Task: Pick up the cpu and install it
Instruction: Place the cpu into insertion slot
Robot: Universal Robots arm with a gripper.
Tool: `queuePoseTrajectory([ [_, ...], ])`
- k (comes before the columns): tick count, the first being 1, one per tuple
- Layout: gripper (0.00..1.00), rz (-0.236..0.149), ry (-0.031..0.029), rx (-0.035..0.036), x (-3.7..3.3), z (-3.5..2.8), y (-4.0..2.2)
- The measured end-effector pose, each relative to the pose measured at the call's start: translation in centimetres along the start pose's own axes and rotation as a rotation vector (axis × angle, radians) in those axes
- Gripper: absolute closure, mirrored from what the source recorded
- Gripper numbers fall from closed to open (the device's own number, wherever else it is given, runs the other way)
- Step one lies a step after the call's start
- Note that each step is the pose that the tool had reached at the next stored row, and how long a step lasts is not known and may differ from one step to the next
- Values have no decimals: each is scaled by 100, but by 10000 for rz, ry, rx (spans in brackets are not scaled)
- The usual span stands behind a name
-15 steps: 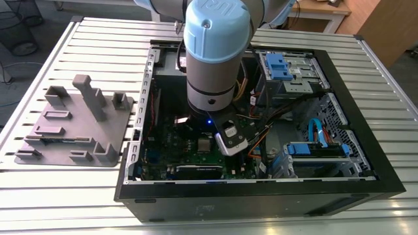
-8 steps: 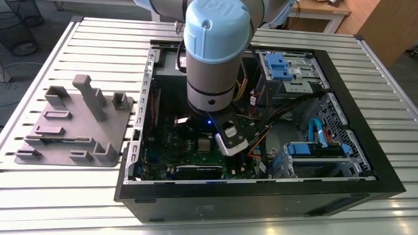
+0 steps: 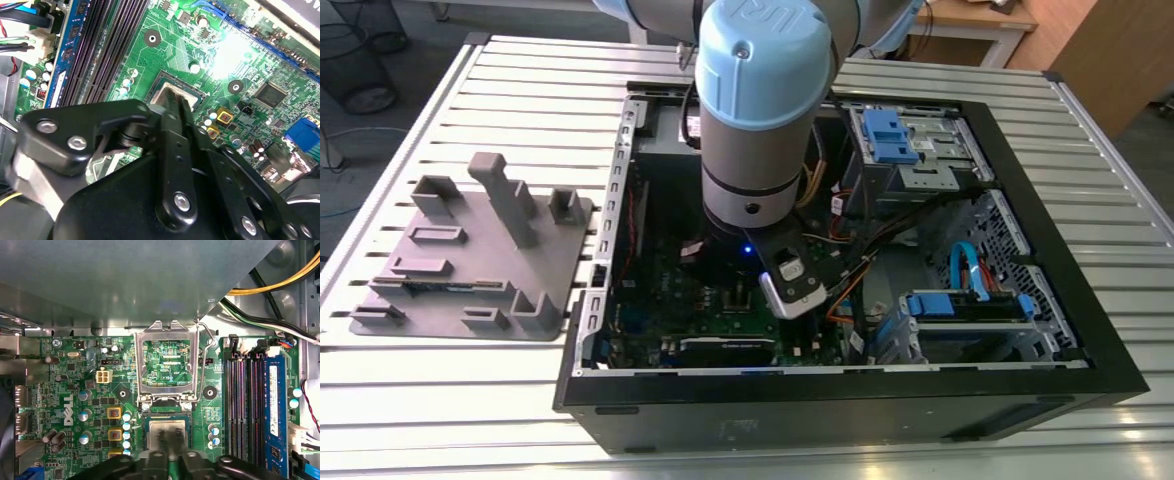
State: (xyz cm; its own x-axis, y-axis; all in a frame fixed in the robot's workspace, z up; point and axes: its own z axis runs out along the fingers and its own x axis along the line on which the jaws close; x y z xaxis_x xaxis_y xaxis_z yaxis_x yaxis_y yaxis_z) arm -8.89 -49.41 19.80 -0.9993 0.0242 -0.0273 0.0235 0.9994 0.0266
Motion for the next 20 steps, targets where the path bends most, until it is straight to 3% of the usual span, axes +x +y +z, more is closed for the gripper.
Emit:
queuePoseTrajectory([
  [1, 79, 0, 0, 0, 0, 0, 0],
  [3, 89, 0, 0, 0, 0, 0, 0],
  [20, 89, 11, -1, 4, 0, 22, -9],
])
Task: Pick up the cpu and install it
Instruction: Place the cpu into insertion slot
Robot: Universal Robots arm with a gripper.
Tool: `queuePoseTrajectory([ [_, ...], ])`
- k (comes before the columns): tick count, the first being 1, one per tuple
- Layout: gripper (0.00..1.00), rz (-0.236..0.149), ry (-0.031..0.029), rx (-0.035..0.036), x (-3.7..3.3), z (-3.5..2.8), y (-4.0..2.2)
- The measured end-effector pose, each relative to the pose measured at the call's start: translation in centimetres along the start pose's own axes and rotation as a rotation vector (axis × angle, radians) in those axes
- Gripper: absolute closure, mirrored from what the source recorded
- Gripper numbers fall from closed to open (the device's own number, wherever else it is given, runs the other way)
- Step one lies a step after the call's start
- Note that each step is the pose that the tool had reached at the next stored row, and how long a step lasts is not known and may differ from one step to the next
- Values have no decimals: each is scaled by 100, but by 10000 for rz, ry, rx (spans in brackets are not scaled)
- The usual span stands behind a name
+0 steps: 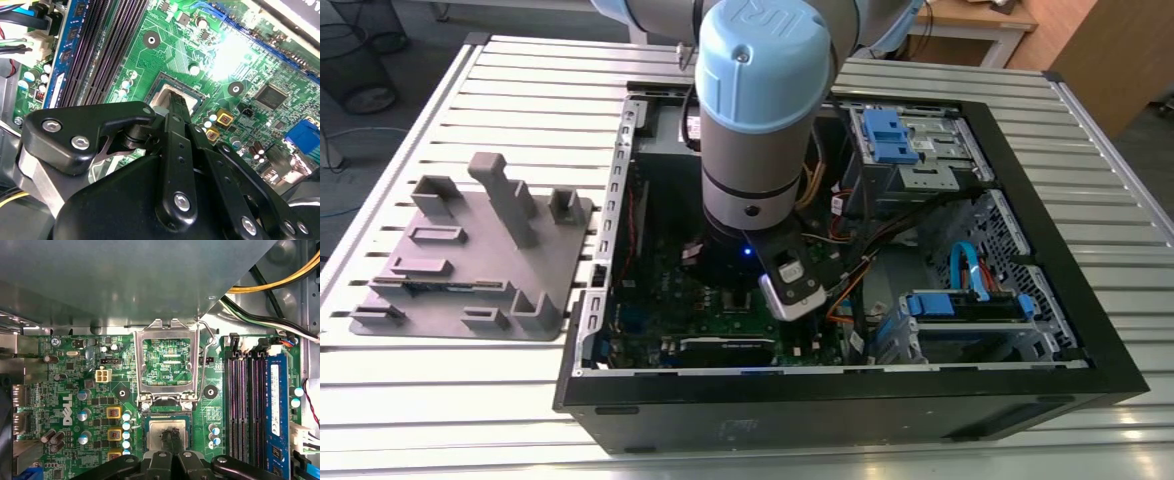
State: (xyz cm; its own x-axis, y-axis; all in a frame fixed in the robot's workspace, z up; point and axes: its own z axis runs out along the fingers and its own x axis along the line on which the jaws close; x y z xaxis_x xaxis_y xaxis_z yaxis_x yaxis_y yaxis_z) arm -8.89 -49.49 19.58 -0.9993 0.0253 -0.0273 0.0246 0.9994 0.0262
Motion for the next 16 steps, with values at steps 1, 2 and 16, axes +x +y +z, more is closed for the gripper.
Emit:
queuePoseTrajectory([
  [1, 89, 2, 0, 1, 0, 7, 0],
  [2, 89, 3, 2, 5, 1, 14, -1],
  [16, 89, 4, 2, 5, 1, 39, -2],
])
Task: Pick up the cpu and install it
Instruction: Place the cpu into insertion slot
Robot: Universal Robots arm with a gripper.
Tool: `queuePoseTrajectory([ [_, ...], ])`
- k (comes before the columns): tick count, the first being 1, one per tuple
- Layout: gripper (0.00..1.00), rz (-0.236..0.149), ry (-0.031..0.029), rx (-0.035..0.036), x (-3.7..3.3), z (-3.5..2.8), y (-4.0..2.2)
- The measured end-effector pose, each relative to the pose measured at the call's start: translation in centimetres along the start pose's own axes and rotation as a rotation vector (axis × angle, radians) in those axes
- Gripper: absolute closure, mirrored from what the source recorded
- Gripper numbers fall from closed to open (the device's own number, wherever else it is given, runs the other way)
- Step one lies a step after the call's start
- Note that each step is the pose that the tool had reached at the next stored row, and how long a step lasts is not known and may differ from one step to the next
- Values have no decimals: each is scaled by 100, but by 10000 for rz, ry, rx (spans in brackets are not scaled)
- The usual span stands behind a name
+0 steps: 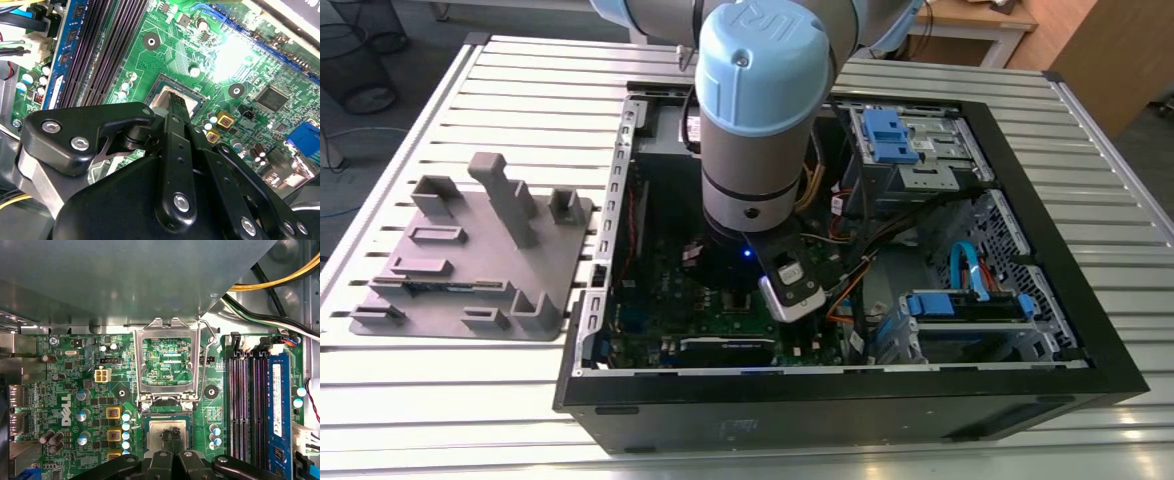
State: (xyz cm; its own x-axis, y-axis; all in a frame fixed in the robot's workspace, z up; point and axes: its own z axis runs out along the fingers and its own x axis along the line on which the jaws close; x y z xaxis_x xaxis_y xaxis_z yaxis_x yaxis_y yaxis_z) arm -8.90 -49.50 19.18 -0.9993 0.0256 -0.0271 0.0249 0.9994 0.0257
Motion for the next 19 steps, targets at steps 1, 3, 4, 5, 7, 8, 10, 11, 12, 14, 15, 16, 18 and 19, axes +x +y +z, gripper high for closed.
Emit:
queuePoseTrajectory([
  [1, 89, 0, 0, 0, 0, 0, 0],
  [3, 89, 0, 0, 0, 0, 1, 0],
  [4, 89, 0, -1, -2, 0, 0, 0],
  [5, 89, 0, -4, -7, -1, -5, 1],
  [7, 89, 0, -13, -29, -3, -30, 5],
  [8, 89, 1, -6, -13, -2, -55, 4],
  [10, 89, 0, -3, -7, -3, -96, 4],
  [11, 89, 1, -3, -5, -3, -119, 4],
  [12, 89, 0, -2, -4, -4, -145, 5],
  [14, 89, 0, -1, -3, -6, -204, 6],
  [15, 89, 0, -2, -4, -7, -235, 7],
  [16, 89, 0, -2, -4, -7, -266, 8],
  [18, 89, 0, -1, -3, -9, -320, 9],
  [19, 89, 0, -2, -4, -9, -325, 9],
])
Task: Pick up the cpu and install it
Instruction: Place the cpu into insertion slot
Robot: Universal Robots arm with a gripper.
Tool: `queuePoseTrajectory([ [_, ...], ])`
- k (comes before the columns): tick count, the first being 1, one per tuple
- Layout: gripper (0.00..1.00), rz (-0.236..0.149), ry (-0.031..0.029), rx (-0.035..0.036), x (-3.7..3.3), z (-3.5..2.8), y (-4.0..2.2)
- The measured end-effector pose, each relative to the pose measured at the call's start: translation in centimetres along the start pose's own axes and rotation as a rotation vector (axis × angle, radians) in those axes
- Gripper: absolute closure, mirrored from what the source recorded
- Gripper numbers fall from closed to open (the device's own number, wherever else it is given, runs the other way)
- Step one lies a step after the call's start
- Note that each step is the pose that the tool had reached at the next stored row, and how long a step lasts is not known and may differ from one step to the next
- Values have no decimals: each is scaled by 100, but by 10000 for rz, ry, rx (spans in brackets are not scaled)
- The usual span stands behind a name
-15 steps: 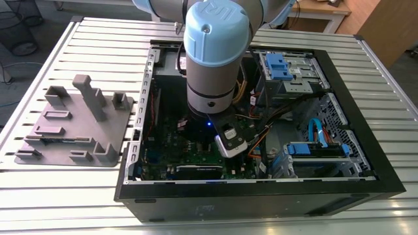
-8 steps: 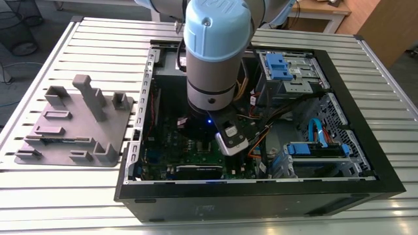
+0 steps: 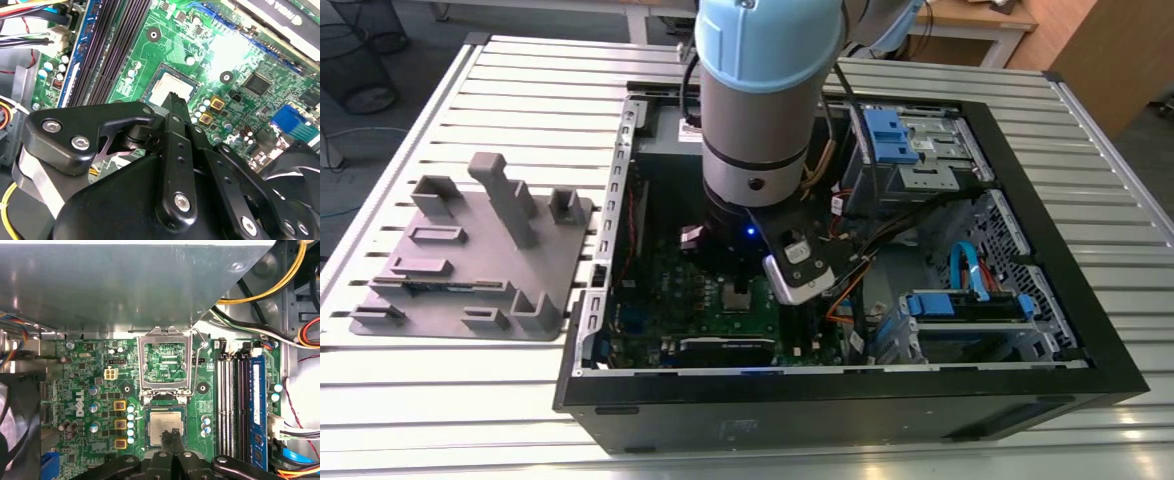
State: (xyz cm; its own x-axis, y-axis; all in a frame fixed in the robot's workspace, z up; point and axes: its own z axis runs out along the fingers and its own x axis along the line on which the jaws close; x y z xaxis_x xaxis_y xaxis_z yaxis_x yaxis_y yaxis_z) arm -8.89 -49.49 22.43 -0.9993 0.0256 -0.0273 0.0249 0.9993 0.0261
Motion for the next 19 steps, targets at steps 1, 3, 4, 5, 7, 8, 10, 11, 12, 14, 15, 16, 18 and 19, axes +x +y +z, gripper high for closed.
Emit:
queuePoseTrajectory([
  [1, 89, 0, -1, -2, 0, 0, 0],
  [3, 89, 0, -1, -2, 0, -2, 0],
  [4, 89, 0, 0, 0, 0, -3, 0],
  [5, 89, 0, 0, 0, 0, -3, 0],
  [7, 89, 0, 0, 0, 7, 0, 0],
  [8, 89, 0, -1, -1, 11, 1, 0],
  [10, 89, -2, 0, 1, 11, 0, 0],
  [11, 89, -1, 1, 3, 12, -5, -1],
  [12, 89, 0, 1, 3, 12, -17, -1],
  [14, 89, 0, 0, -1, 12, -31, 1],
  [15, 89, 0, -1, -2, 11, -31, 1],
  [16, 89, 0, -2, -3, 11, -31, 1],
  [18, 89, 0, 0, 0, 11, -36, 1],
  [19, 89, 0, 0, 0, 12, -37, 0],
])
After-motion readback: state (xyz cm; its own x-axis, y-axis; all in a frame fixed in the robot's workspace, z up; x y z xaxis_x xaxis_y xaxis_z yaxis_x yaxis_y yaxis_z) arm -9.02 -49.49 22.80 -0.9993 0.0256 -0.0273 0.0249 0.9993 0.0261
